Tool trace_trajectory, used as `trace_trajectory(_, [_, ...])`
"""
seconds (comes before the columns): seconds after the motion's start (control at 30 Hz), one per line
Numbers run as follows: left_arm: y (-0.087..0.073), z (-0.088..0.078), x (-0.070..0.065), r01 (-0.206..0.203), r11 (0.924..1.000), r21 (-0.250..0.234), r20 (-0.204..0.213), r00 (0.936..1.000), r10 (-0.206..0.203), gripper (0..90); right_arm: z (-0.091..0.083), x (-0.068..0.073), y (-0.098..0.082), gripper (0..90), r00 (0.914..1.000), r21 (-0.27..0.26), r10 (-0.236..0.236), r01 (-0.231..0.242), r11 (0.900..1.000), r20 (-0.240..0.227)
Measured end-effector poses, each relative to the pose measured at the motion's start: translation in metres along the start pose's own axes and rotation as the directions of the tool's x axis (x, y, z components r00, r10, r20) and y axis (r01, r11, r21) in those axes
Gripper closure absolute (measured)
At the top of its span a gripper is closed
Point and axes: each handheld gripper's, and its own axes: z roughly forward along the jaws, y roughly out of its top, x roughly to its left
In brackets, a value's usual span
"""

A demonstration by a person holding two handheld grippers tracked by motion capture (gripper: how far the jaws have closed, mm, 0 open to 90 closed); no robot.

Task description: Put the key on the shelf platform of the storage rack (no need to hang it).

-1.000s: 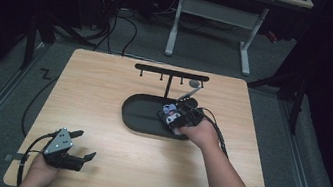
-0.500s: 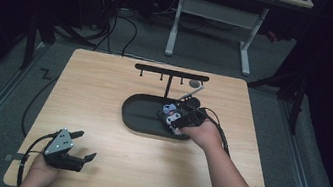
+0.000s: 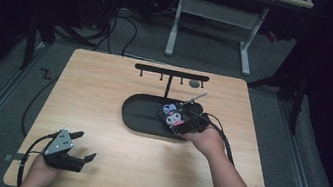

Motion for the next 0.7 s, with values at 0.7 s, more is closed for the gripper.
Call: trace_trajectory(0.7, [0.002, 0.002, -0.003, -0.016, 0.9999, 0.000, -0.002, 0.9999, 0.016, 12.4, -0.006, 0.009, -0.062, 26.6, 0.9980, -0.179, 0.050, -0.043, 0.983, 0.037])
